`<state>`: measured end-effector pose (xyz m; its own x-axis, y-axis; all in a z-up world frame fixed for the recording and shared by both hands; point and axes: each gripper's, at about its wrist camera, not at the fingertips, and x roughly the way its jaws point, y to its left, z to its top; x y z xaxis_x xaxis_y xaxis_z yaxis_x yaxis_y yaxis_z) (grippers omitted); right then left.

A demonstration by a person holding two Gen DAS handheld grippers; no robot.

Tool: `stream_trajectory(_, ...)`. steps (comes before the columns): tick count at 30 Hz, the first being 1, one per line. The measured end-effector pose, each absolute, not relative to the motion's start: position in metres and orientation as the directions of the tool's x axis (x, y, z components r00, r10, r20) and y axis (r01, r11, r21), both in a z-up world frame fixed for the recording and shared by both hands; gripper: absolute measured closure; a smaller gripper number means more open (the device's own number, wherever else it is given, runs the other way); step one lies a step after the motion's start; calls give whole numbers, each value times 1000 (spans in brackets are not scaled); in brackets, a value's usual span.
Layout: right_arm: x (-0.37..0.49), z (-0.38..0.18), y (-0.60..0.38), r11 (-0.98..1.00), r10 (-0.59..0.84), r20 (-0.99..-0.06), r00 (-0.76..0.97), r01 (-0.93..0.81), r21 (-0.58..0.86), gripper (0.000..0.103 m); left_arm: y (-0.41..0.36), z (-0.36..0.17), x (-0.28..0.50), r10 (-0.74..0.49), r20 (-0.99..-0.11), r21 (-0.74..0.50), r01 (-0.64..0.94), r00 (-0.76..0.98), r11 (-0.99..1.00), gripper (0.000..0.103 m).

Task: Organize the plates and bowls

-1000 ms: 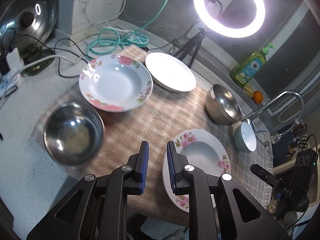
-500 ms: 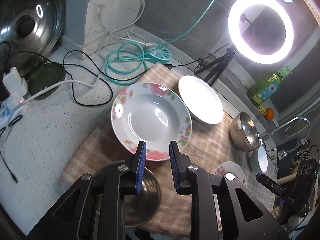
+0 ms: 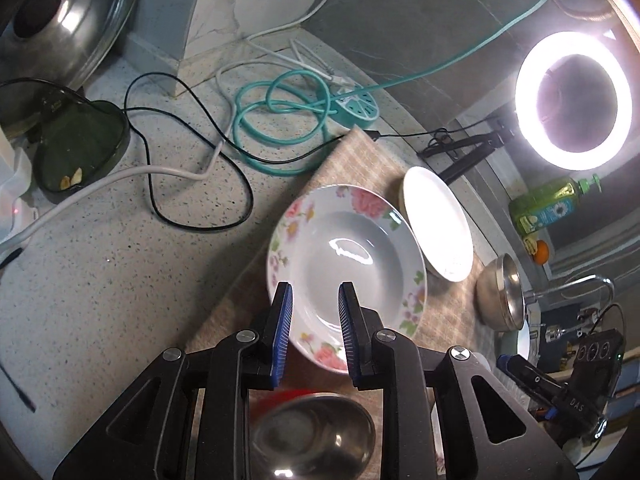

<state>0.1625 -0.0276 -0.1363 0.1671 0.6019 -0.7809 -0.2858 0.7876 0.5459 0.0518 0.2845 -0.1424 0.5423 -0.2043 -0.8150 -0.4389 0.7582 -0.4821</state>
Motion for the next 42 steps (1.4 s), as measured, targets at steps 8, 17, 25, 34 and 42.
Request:
stream_trajectory(8, 191, -171, -2, 778, 624, -776, 90, -156, 608, 71, 314, -169, 70, -268, -819, -519, -458, 507, 722, 81)
stream_trajectory(17, 210, -190, 27, 791, 610, -789, 79, -123, 599, 84, 322, -183, 88, -303, -822, -529, -447, 483, 721, 84)
stream_trajectory(25, 220, -200, 34, 807, 589, -803, 89, -108, 580, 90, 324, -191, 95, -313, -827, -523, -437, 467, 731, 84)
stream_trajectory(34, 230, -210, 43, 825, 563, -822, 88, -112, 554, 90, 325, -197, 102, -316, -833, -515, -431, 454, 741, 87)
stream_trajectory(42, 234, -216, 45, 824, 564, -822, 78, -106, 556, 94, 322, -200, 108, -323, -834, -515, -424, 447, 745, 93)
